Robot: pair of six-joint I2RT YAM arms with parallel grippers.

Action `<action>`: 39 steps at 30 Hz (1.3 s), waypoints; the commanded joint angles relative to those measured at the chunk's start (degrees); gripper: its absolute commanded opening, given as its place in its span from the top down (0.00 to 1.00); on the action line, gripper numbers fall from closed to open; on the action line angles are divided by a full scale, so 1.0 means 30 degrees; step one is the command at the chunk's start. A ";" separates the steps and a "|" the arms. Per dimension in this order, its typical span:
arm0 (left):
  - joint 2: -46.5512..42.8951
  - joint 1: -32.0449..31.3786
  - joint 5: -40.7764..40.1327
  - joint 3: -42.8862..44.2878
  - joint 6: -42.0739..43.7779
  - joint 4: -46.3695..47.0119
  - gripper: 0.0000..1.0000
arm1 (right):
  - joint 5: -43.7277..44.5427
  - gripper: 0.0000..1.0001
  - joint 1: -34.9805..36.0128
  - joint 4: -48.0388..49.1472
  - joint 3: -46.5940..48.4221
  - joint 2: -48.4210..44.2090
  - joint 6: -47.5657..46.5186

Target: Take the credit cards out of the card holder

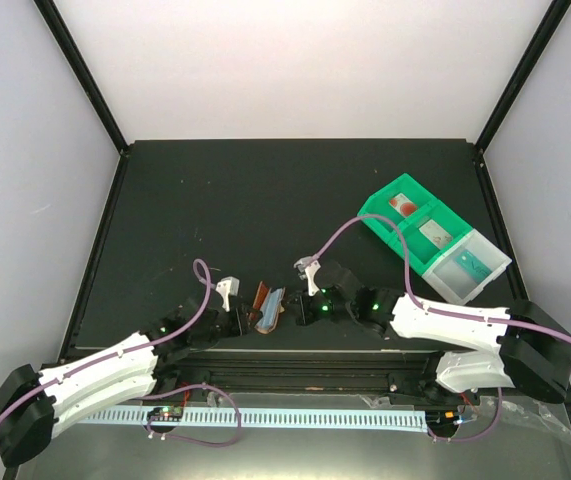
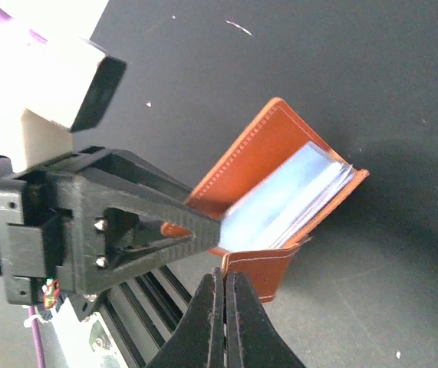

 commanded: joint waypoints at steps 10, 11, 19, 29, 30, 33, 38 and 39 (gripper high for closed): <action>0.0080 0.0104 -0.0282 0.0643 0.0111 -0.0502 0.75 | 0.0592 0.99 0.0060 0.0378 0.0705 0.0236 -0.0220; 0.0065 0.0108 -0.0343 0.0596 0.0093 -0.0440 0.75 | 0.0879 0.99 0.0060 0.0171 0.0593 0.0178 -0.0270; 0.0385 0.0126 -0.0529 0.0663 0.0170 -0.0619 0.63 | 0.4125 0.99 -0.0273 -0.2507 -0.0706 -0.1039 -0.0515; 0.1317 0.0104 -0.0898 0.0665 0.0256 -0.0362 0.52 | 0.6719 0.99 -0.1027 -0.3887 -0.2782 -0.1785 -0.0608; 0.1524 0.0104 -0.0850 0.0665 0.0257 -0.0269 0.52 | 0.6849 0.99 -0.1024 -0.3874 -0.2930 -0.1774 -0.0563; 0.2171 0.0105 -0.0657 0.0791 0.0329 0.0196 0.52 | 0.7149 0.99 -0.1046 -0.3805 -0.3346 -0.1722 -0.0370; 0.3346 0.0104 -0.0635 0.1250 0.0534 0.0579 0.52 | 0.7564 0.99 -0.1082 -0.3809 -0.3883 -0.1660 -0.0121; 0.3561 0.0108 -0.0648 0.1339 0.0545 0.0669 0.52 | 0.7690 0.99 -0.1082 -0.3883 -0.3943 -0.1637 -0.0059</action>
